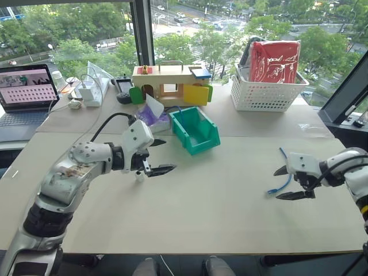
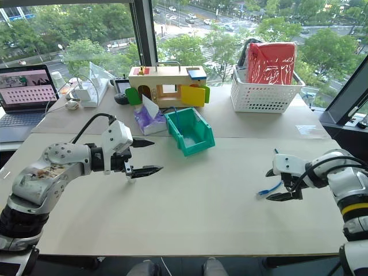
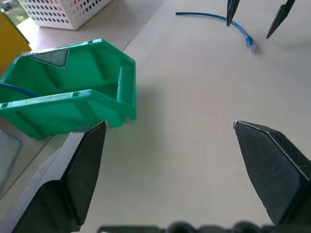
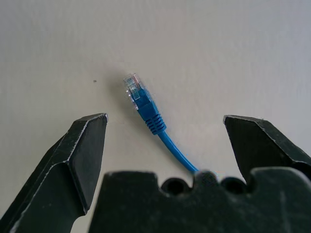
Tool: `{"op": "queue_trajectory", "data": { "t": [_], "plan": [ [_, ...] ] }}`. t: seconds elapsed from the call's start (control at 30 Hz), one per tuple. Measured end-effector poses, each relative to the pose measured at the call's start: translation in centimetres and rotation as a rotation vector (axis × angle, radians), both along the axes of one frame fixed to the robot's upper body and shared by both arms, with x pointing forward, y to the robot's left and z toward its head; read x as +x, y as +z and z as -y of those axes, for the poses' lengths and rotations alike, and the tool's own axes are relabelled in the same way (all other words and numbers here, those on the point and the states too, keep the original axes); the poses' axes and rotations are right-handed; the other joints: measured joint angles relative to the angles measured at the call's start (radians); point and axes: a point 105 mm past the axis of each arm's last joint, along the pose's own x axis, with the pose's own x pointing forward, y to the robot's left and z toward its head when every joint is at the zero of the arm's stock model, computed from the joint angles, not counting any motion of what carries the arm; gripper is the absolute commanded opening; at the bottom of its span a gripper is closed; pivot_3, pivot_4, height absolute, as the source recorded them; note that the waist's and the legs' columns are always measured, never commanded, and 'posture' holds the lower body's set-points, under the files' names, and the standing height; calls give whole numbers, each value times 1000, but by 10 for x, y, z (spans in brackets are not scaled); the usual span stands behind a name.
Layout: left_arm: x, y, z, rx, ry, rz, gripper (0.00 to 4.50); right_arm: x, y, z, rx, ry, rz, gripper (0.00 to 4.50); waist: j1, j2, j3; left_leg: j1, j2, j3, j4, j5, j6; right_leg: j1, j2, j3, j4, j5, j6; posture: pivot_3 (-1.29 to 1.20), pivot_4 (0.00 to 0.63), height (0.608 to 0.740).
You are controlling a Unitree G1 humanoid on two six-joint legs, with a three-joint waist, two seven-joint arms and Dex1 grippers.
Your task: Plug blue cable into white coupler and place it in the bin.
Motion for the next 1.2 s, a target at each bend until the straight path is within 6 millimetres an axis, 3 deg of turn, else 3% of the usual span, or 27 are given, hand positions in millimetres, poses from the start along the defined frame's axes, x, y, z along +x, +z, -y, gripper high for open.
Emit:
{"op": "queue_trajectory", "data": {
  "t": [0.13, 0.27, 0.37, 0.5, 0.6, 0.67, 0.8, 0.93, 1.07, 1.13, 1.2],
  "plan": [
    [-3, 3, -3, -21, 6, -1, 4500, -3, -15, -2, 39, -14, -76, 2039, 1, 0, 0, 0, 0, 0, 0, 0, 0, 0, 0, 0, 0, 0, 0, 0, 150, 719],
    [-26, -1, 3, -127, -93, -110, 4500, -3, -19, -4, 63, -28, -109, 589, -5, 1, 0, 0, 0, 0, 0, 0, 0, 0, 0, 0, 1, 0, 0, 0, 150, 719],
    [-32, -3, 5, -149, -126, -162, 4500, 0, -18, -7, 64, -35, -112, 17, -4, 1, 0, 1, 0, -1, 1, 1, -1, 0, 0, 0, 2, 0, 0, 0, 150, 719],
    [-29, 12, 8, -156, -146, -117, 4500, 4, -18, -17, 75, -17, -110, 14, -4, 1, 0, 1, 0, -2, 3, 1, -1, 2, 1, 0, 2, 0, 0, 0, 150, 719],
    [-28, 18, 12, -169, -179, -114, 4500, 11, -11, -51, 129, 46, -92, 12, -13, 1, 0, 1, 0, -3, 3, 1, -1, 2, 1, 0, 4, 0, 0, 0, 150, 719],
    [-29, 15, 19, -144, -216, -128, 4500, 13, -2, -87, 189, 122, -71, 12, -19, 1, 0, 1, 0, -5, 3, 1, -1, 1, 2, 0, 5, 0, 0, 0, 150, 719],
    [-31, 7, 28, -69, -274, -125, 4500, 8, 3, -136, 226, 238, -54, 12, -10, 2, 0, -1, 0, -6, 4, 1, -1, 1, 2, -1, 5, 0, 0, 0, 150, 719],
    [-22, -10, 24, 133, -287, -72, 4500, 6, -9, -161, 188, 293, -42, 12, 2, 2, 0, -1, 0, -6, 4, 1, -1, 1, 2, -1, 3, 0, 0, 0, 150, 719],
    [-19, -18, 34, 181, -338, -56, 4500, 11, -16, -185, 178, 357, -27, 12, 4, 2, 1, -5, 0, -6, 8, 0, -1, -1, 3, -1, 4, 0, 0, 0, 150, 719],
    [-19, -20, 36, 185, -348, -51, 4500, 16, -15, -182, 173, 342, -18, 1010, 4, 2, 1, -7, 0, -6, 10, 0, 1, -1, 3, -1, 4, 0, 0, 0, 150, 719],
    [-21, -23, 39, 192, -361, -58, 4500, 17, -16, -180, 180, 324, -25, 1540, 4, 2, 1, -8, 0, -6, 11, -1, 1, -1, 2, -1, 4, 0, 1, 0, 150, 719]
  ]
}}
